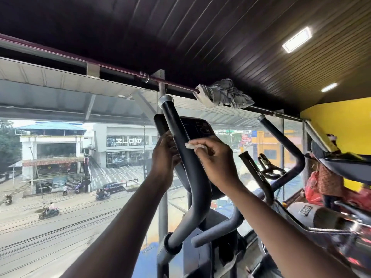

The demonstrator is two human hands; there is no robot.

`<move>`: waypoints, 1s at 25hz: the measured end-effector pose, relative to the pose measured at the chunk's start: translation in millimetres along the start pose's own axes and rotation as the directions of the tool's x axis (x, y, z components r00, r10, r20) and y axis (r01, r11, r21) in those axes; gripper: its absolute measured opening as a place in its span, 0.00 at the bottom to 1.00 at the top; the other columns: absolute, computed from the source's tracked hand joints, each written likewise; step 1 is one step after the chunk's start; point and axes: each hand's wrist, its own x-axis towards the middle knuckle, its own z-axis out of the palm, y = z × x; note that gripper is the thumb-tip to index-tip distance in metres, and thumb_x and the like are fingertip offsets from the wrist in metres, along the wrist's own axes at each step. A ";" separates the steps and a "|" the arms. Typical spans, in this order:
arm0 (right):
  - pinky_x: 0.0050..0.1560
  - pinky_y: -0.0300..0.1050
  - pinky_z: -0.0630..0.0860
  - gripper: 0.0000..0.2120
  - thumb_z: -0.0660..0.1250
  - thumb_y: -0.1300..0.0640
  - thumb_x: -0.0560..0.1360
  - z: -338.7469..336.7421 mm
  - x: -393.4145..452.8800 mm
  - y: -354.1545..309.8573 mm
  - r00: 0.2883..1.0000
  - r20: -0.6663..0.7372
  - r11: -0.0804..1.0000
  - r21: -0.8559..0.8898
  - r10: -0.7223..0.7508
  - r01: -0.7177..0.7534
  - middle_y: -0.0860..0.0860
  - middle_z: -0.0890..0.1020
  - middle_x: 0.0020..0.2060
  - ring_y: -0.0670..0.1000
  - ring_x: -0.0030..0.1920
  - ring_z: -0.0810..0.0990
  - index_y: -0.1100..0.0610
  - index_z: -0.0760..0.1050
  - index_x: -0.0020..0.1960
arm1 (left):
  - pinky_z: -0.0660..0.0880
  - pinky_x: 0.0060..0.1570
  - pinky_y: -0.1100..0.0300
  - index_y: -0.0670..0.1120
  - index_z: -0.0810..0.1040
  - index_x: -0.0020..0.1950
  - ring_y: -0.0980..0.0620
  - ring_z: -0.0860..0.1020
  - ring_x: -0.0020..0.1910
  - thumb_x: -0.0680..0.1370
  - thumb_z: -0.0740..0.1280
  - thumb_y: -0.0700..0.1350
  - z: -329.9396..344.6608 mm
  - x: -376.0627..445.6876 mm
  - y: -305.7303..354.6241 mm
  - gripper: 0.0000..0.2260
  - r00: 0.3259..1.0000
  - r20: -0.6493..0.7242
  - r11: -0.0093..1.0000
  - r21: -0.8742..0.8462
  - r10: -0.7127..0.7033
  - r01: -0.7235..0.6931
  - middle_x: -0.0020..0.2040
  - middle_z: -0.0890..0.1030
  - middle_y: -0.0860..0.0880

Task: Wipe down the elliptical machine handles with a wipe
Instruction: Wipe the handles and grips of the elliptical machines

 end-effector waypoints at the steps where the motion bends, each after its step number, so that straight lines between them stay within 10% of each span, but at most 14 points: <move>1: 0.39 0.30 0.71 0.09 0.66 0.70 0.73 0.2 -4.6 0.4 1.000 -0.012 0.999 0.048 0.026 -0.026 0.44 0.82 0.36 0.39 0.35 0.78 0.60 0.83 0.46 | 0.73 0.38 0.58 0.47 0.78 0.57 0.52 0.78 0.36 0.82 0.56 0.44 -1.6 -3.0 -0.8 0.12 1.000 0.003 1.000 0.000 0.004 -0.004 0.38 0.82 0.51; 4: 0.37 0.30 0.70 0.08 0.67 0.67 0.72 2.5 -12.3 -8.5 0.996 -0.088 0.999 -0.034 -0.006 0.003 0.46 0.80 0.35 0.40 0.35 0.78 0.58 0.84 0.44 | 0.73 0.38 0.59 0.47 0.79 0.56 0.52 0.77 0.35 0.82 0.56 0.43 -2.8 -8.6 1.2 0.12 1.000 0.010 1.000 -0.002 0.000 0.000 0.36 0.81 0.51; 8: 0.39 0.37 0.73 0.09 0.64 0.64 0.68 -5.5 -24.5 -15.3 0.858 0.145 0.799 -0.315 -0.492 0.511 0.51 0.79 0.35 0.49 0.38 0.77 0.58 0.83 0.39 | 0.70 0.35 0.59 0.49 0.80 0.46 0.53 0.76 0.32 0.81 0.56 0.41 2.5 -17.2 7.5 0.13 1.000 -0.013 1.000 0.003 -0.025 0.025 0.33 0.81 0.51; 14: 0.51 0.34 0.74 0.10 0.64 0.66 0.76 10.2 54.4 -18.1 0.945 0.234 0.904 -0.310 -0.230 0.296 0.50 0.81 0.46 0.49 0.47 0.78 0.59 0.84 0.49 | 0.71 0.35 0.58 0.45 0.79 0.56 0.51 0.76 0.34 0.81 0.58 0.44 9.7 -11.1 0.3 0.11 0.992 -0.118 0.997 -0.069 -0.037 0.030 0.42 0.79 0.46; 18: 0.49 0.38 0.69 0.11 0.64 0.68 0.70 -9.1 -3.6 -4.0 0.621 0.457 0.632 -0.151 -0.637 0.760 0.51 0.81 0.38 0.52 0.43 0.75 0.58 0.83 0.36 | 0.73 0.27 0.64 0.47 0.75 0.63 0.55 0.77 0.28 0.81 0.58 0.47 5.7 -19.1 1.2 0.13 0.996 -0.081 0.999 0.012 -0.045 0.046 0.34 0.78 0.50; 22: 0.50 0.44 0.79 0.14 0.61 0.71 0.71 -6.6 1.6 3.7 0.929 0.119 0.936 0.009 -0.352 0.353 0.47 0.80 0.42 0.47 0.43 0.81 0.61 0.84 0.45 | 0.73 0.29 0.64 0.46 0.77 0.60 0.55 0.78 0.31 0.81 0.57 0.43 10.1 -30.7 -0.7 0.12 0.993 -0.117 0.999 0.040 0.018 -0.013 0.37 0.80 0.50; 25: 0.51 0.35 0.74 0.14 0.60 0.67 0.71 -8.9 -37.6 13.3 0.888 0.034 0.888 -0.032 -0.458 0.459 0.51 0.80 0.42 0.49 0.45 0.78 0.60 0.84 0.45 | 0.76 0.32 0.66 0.47 0.76 0.62 0.57 0.78 0.36 0.80 0.59 0.43 7.5 -44.0 -2.0 0.13 0.994 -0.057 0.980 0.180 0.097 -0.085 0.43 0.81 0.52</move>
